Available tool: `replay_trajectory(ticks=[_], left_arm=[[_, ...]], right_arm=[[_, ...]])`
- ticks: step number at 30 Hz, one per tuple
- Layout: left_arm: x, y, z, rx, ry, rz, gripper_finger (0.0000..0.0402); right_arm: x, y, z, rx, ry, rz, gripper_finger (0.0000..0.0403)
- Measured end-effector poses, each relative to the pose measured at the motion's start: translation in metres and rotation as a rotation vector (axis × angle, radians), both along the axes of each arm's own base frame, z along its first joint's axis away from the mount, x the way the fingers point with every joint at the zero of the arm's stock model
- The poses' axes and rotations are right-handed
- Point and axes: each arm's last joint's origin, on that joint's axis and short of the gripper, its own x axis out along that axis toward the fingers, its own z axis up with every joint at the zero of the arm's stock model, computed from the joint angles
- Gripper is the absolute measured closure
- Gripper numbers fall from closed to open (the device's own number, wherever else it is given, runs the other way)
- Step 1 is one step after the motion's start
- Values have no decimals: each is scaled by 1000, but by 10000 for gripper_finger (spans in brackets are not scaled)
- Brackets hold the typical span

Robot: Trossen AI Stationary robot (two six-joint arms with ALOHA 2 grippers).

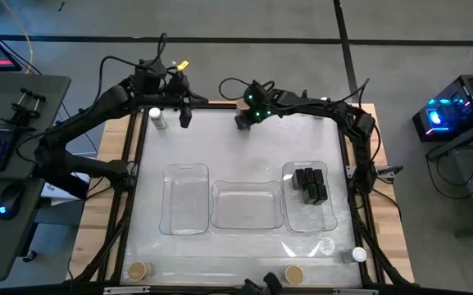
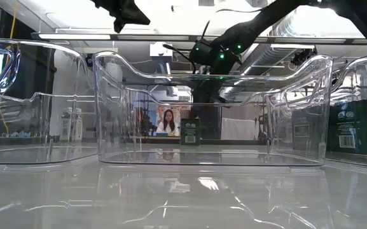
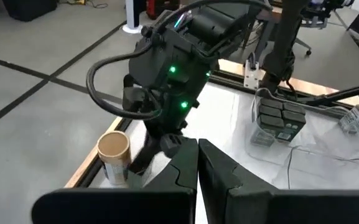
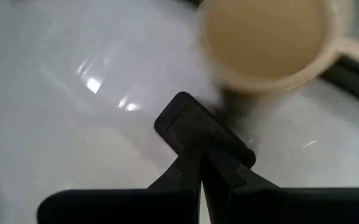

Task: Sort spices by type
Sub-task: Put the black seasoning can into the right transparent bin aligned with the other black seasoning cans

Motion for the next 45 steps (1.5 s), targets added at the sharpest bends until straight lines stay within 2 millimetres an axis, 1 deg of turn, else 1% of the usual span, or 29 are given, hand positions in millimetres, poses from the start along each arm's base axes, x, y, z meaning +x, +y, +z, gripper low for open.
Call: replay_trajectory(ticks=[3, 5, 7, 10, 12, 13, 15, 17, 20, 24, 27, 30, 33, 35, 38, 40, 45], left_arm=[[-1, 0, 0, -4, 5, 0, 401], [-1, -1, -1, -5, 8, 0, 401], [-1, -1, -1, -6, 9, 0, 401], [-1, -1, -1, -8, 12, 0, 401], [-1, -1, -1, -8, 12, 0, 401], [-1, -1, -1, -9, 13, 0, 401], [-1, -1, -2, -10, 23, -2, 401], [-2, -1, -3, -7, 36, -4, 401], [-3, -1, -5, -8, 63, 6, 401], [-3, -1, -6, 14, 83, 29, 402], [-3, 0, -6, 16, 79, 32, 402], [-3, -1, -6, 1, 77, 40, 401], [-3, -1, -6, -16, 72, 49, 401], [-3, -1, -6, -20, 74, 50, 401], [-4, -1, -7, -31, 87, 51, 401], [-5, -2, -9, -41, 102, 51, 402], [-6, -3, -11, -56, 123, 50, 401]], right_arm=[[3, 15, -3, 61, 28, 111, 403], [3, 27, -9, 113, 79, 169, 403], [2, 36, -11, 130, 128, 217, 403], [0, 44, -12, 143, 179, 252, 403], [0, 48, -10, 170, 163, 279, 403], [0, 50, -5, 168, 146, 291, 403], [0, 52, 7, 127, 107, 291, 403], [2, 49, 17, 73, 62, 237, 403], [1, 37, 18, 55, 23, 158, 403], [3, 21, 10, 44, 1, 47, 403], [5, 15, -8, 90, 30, -14, 403], [9, 14, -24, 139, 48, -26, 403], [14, 20, -38, 150, 82, -39, 403], [18, 22, -40, 132, 79, -53, 403], [19, 27, -42, 141, 97, -30, 403], [19, 33, -43, 153, 125, 28, 403], [16, 60, -45, 223, 239, 215, 403]])
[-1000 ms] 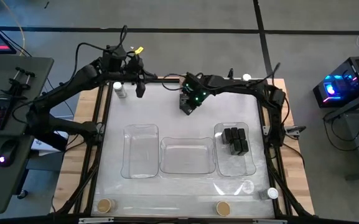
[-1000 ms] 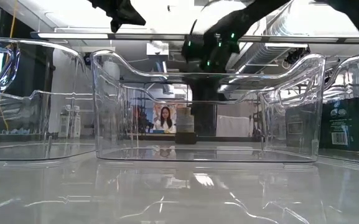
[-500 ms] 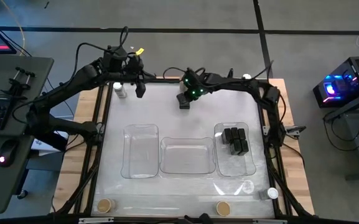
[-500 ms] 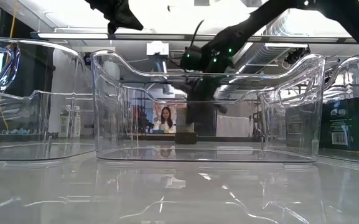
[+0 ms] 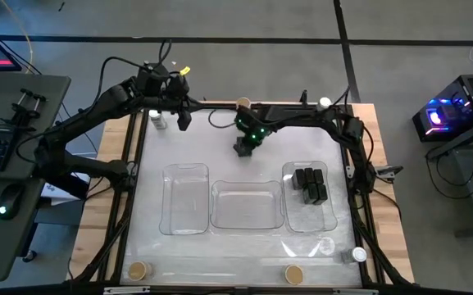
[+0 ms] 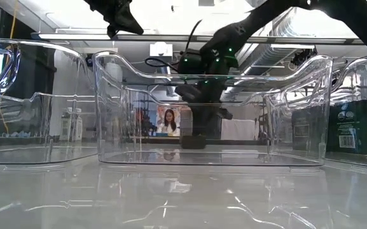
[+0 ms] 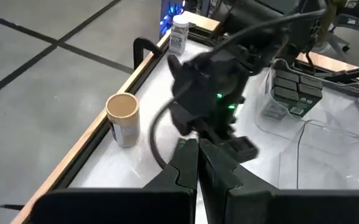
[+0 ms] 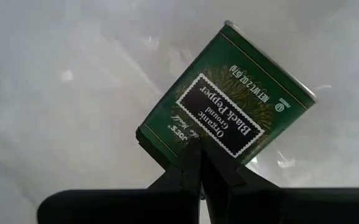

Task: Sort spices by type
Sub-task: Put the black seasoning can into the right transparent bin aligned with the other black seasoning cans

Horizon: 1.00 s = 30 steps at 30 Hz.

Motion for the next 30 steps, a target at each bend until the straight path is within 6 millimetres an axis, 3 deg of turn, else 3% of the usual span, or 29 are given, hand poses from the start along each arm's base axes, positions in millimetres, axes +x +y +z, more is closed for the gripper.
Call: replay_trajectory(ticks=[7, 12, 15, 22, 30], left_arm=[[8, -4, -4, -32, 13, -20, 401], [35, -2, -27, -73, 93, -73, 401], [61, 4, -52, -85, 161, -118, 401], [122, 27, -126, -79, 219, -263, 401], [149, 47, -200, -118, 381, -285, 401]], right_arm=[[-4, 21, 15, 12, 7, 128, 403], [-19, 21, 59, -36, -71, 168, 403], [-32, 23, 71, -34, -44, 236, 403], [-38, 32, 71, 78, -31, 350, 403], [-40, 46, 69, 84, 3, 498, 403]])
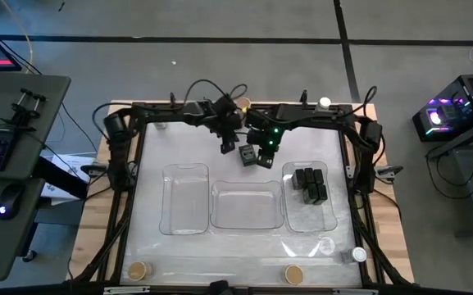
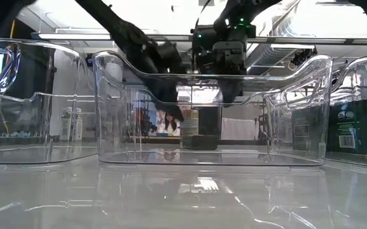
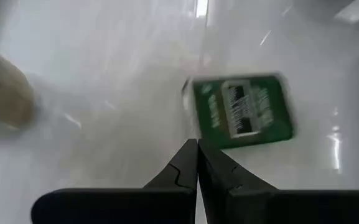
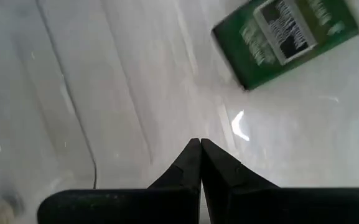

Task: Sort spices by type
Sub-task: Put the black seasoning can into the right transparent bin aligned with the other black seasoning cans

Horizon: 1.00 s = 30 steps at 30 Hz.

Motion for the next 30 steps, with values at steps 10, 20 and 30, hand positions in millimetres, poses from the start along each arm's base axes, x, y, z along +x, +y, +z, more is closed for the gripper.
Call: replay_trajectory(ticks=[10, 20, 30], left_arm=[[14, 7, -18, 116, -49, -31, 401], [24, 6, -38, 143, -66, -88, 401], [31, -4, -45, 169, -59, -144, 402]], right_arm=[[12, 25, 3, -29, -69, 110, 403], [18, 13, -39, 13, -7, -228, 403], [13, 7, -65, 25, -21, -524, 403]])
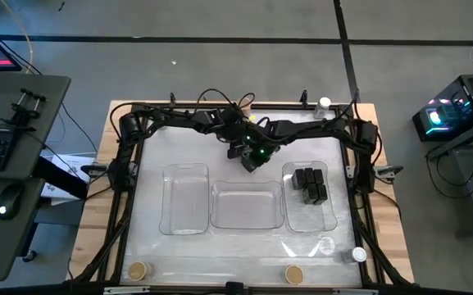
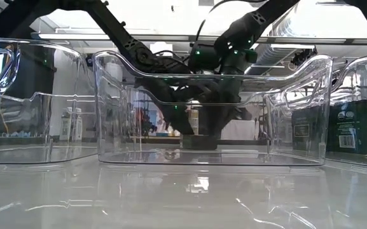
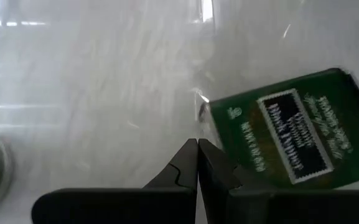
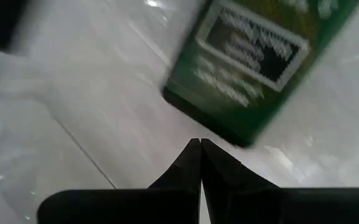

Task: Sort spices by type
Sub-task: Put the black seasoning can into the right transparent bin aligned with the other black seasoning cans

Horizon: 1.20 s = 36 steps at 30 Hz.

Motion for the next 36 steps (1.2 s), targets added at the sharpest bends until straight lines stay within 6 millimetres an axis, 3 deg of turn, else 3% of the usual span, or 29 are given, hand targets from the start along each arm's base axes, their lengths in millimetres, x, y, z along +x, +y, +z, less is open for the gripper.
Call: replay_trajectory(ticks=[8, 15, 22, 36], left_arm=[[-4, -3, -5, -11, 26, -11, 402], [-5, -2, -7, 9, 41, -27, 402], [-5, -2, -5, 10, 30, -29, 402], [-3, -15, -9, 97, 114, -70, 402]], right_arm=[[2, 3, -3, -24, 25, -45, 403], [8, 4, -21, 1, 52, -83, 403], [8, 5, -20, -58, 54, -91, 403], [19, -5, 49, -246, -163, -99, 403]])
